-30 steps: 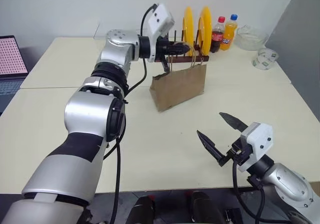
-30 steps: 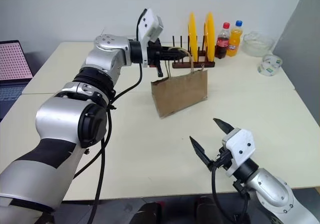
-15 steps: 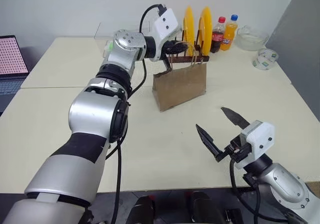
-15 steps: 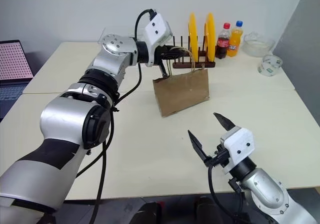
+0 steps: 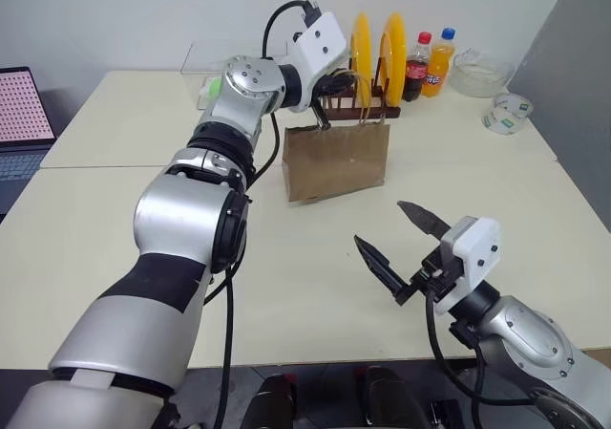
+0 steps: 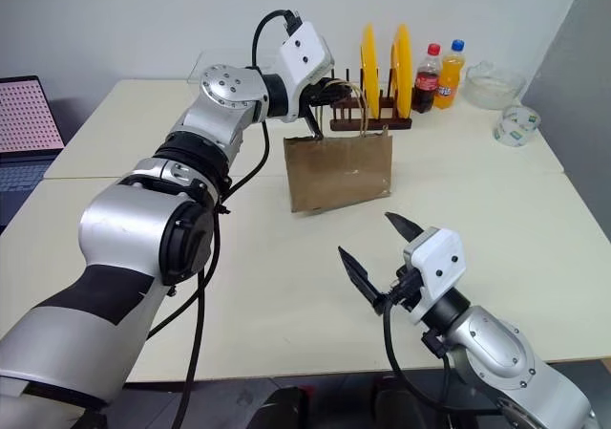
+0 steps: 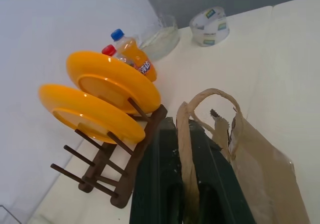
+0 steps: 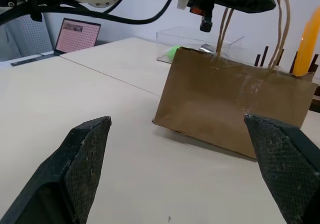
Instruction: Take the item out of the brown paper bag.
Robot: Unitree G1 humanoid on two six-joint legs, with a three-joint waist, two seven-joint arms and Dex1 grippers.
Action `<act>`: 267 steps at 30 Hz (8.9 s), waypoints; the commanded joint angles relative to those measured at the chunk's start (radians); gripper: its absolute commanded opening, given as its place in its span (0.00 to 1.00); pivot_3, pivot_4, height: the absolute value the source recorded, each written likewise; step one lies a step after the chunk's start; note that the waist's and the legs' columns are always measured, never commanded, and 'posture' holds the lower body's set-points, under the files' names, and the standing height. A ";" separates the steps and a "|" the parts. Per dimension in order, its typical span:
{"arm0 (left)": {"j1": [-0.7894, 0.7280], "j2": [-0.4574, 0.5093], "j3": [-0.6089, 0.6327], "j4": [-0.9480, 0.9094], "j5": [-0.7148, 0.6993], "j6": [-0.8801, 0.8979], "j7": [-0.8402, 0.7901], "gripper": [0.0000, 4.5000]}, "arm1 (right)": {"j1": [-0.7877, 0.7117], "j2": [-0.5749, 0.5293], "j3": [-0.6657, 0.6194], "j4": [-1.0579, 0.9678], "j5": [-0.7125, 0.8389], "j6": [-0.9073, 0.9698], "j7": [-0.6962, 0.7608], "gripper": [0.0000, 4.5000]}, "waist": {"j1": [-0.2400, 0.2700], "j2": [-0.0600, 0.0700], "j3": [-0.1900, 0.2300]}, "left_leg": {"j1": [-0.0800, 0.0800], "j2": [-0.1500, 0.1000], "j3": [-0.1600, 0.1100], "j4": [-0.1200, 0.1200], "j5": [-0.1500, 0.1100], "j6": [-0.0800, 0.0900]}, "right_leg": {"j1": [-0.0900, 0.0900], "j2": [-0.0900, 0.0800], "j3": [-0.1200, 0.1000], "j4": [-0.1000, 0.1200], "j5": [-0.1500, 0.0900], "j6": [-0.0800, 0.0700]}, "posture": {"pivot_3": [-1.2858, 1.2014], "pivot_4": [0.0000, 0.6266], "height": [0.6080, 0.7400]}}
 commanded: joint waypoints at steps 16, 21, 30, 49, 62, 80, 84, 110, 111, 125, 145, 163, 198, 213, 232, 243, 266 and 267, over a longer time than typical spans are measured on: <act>-0.025 0.001 -0.015 -0.017 0.056 -0.058 0.088 0.00 | -0.077 0.151 -0.031 -0.021 -0.093 0.060 0.072 1.00 | 0.000 0.000 0.000 | 0.000 0.000 0.000 0.000 0.000 0.000 | 0.000 0.000 0.000 0.001 0.000 0.000 | 0.52 0.24 1.00; -0.014 0.018 -0.034 -0.017 0.078 -0.048 0.088 0.09 | -0.107 0.178 -0.029 0.010 -0.139 0.070 0.092 1.00 | -0.001 0.000 0.000 | 0.000 0.000 0.000 0.000 0.000 0.000 | 0.000 0.000 0.000 0.001 0.000 0.000 | 0.52 0.24 1.00; 0.025 0.110 0.010 -0.026 0.011 -0.032 -0.051 0.69 | -0.181 0.201 -0.029 0.094 -0.180 0.081 0.170 1.00 | -0.005 0.001 0.000 | 0.001 0.000 0.000 0.001 0.000 0.000 | 0.000 0.000 0.000 0.002 0.000 0.000 | 0.52 0.24 1.00; 0.623 0.270 0.184 -0.815 -0.414 0.475 -0.439 0.96 | -0.262 0.214 -0.139 0.255 -0.152 0.090 0.363 1.00 | -0.024 0.002 -0.001 | 0.001 0.001 -0.001 0.001 0.000 0.000 | 0.000 0.000 0.000 0.003 0.000 -0.001 | 0.52 0.24 1.00; 1.300 0.125 0.123 -1.692 -0.557 0.782 -0.032 0.96 | -0.296 0.180 -0.187 0.232 -0.114 0.122 0.424 0.06 | 0.017 0.004 -0.002 | 0.008 0.001 0.000 0.001 0.000 0.000 | 0.006 0.000 0.002 0.002 0.001 -0.001 | 0.52 0.24 1.00; 1.188 0.036 -0.083 -1.308 -0.429 0.520 0.100 0.96 | -0.262 0.109 -0.160 0.119 -0.124 0.233 0.414 0.01 | 0.025 0.004 -0.003 | 0.008 0.001 0.001 0.000 0.000 0.000 | 0.005 -0.001 0.002 0.000 0.001 -0.001 | 0.52 0.24 1.00; 1.134 0.029 -0.085 -1.196 -0.402 0.458 0.127 0.96 | -0.238 0.087 -0.153 0.076 -0.104 0.277 0.424 0.01 | 0.025 0.004 -0.003 | 0.008 0.001 0.001 0.000 0.000 0.000 | 0.005 0.000 0.002 0.000 0.001 -0.001 | 0.52 0.24 1.00; 1.029 0.135 -0.027 -1.045 -0.526 0.271 -0.126 0.96 | -0.411 0.028 -0.136 0.240 -0.251 0.240 0.450 0.01 | 0.002 0.005 -0.003 | 0.007 0.001 0.001 -0.001 0.000 0.000 | 0.003 0.000 0.003 0.000 0.001 -0.001 | 0.52 0.24 1.00; 1.091 0.149 -0.016 -1.183 -0.564 0.349 -0.109 0.96 | -0.468 0.024 -0.126 0.319 -0.289 0.218 0.452 0.01 | 0.003 0.005 -0.003 | 0.007 0.001 0.001 -0.002 0.000 0.000 | 0.002 0.000 0.003 0.000 0.001 -0.001 | 0.52 0.24 1.00; 1.283 0.251 0.054 -1.767 -0.570 0.628 0.123 0.98 | -1.043 0.099 0.043 1.381 -0.659 -0.310 0.583 0.00 | 0.003 0.007 -0.001 | 0.007 0.001 0.003 -0.003 0.000 0.000 | 0.002 0.000 0.004 0.000 0.001 -0.001 | 0.52 0.24 1.00; 1.330 0.330 0.136 -1.793 -0.643 0.652 0.105 0.98 | -1.426 0.333 0.034 2.195 -0.815 -0.703 0.857 0.00 | -0.020 0.009 -0.001 | 0.008 0.002 0.005 -0.010 0.000 -0.001 | -0.002 0.000 0.006 -0.001 0.001 -0.003 | 0.52 0.24 1.00; 1.381 0.425 0.153 -1.682 -0.621 0.454 -0.031 0.98 | -1.139 0.214 0.036 1.765 -0.737 -0.628 1.316 0.00 | -0.023 0.009 0.000 | 0.009 0.001 0.004 -0.010 0.000 -0.001 | 0.000 -0.001 0.005 -0.001 0.001 -0.003 | 0.52 0.24 1.00; 1.123 0.328 -0.203 -1.129 -0.288 -0.405 -0.300 1.00 | -0.050 0.018 -0.135 0.120 -0.372 0.269 0.800 0.61 | 0.024 0.009 -0.001 | 0.009 0.001 0.002 -0.009 0.000 0.000 | 0.002 -0.001 0.002 -0.001 0.001 -0.002 | 0.52 0.24 1.00; 0.998 0.195 -0.252 -1.171 -0.337 -0.207 -0.236 0.31 | -0.032 0.016 -0.026 0.043 -0.340 0.330 0.713 0.62 | 0.024 0.008 -0.001 | 0.008 0.001 0.001 -0.008 0.000 0.000 | 0.003 -0.001 0.002 -0.001 0.001 -0.001 | 0.52 0.24 1.00; 0.856 0.149 -0.226 -1.153 -0.343 -0.070 -0.167 0.00 | -0.310 0.143 0.276 0.377 -0.509 0.236 0.647 0.41 | 0.023 0.008 -0.001 | 0.008 0.001 0.001 -0.007 0.000 0.000 | 0.002 0.000 0.002 -0.001 0.001 -0.002 | 0.52 0.24 1.00; 0.699 0.122 -0.177 -1.091 -0.350 0.080 -0.097 0.00 | -0.317 0.117 0.355 0.465 -0.625 0.168 0.685 0.01 | 0.024 0.008 -0.001 | 0.007 0.001 0.001 -0.006 0.000 0.000 | 0.002 0.000 0.001 -0.002 0.001 -0.001 | 0.52 0.24 1.00; 0.461 0.076 -0.060 -0.950 -0.473 0.243 -0.129 0.00 | -0.224 0.203 0.164 0.368 -0.630 0.159 0.618 0.36 | 0.023 0.008 -0.001 | 0.005 0.000 0.000 -0.002 0.000 -0.001 | 0.002 0.000 0.001 -0.001 0.001 -0.001 | 0.52 0.24 1.00; 0.471 0.077 -0.062 -0.967 -0.477 0.253 -0.135 0.00 | -0.214 0.194 0.153 0.338 -0.622 0.173 0.629 0.36 | 0.023 0.008 -0.001 | 0.005 0.000 0.000 -0.002 0.000 -0.001 | 0.002 0.000 0.001 -0.001 0.000 -0.001 | 0.52 0.24 1.00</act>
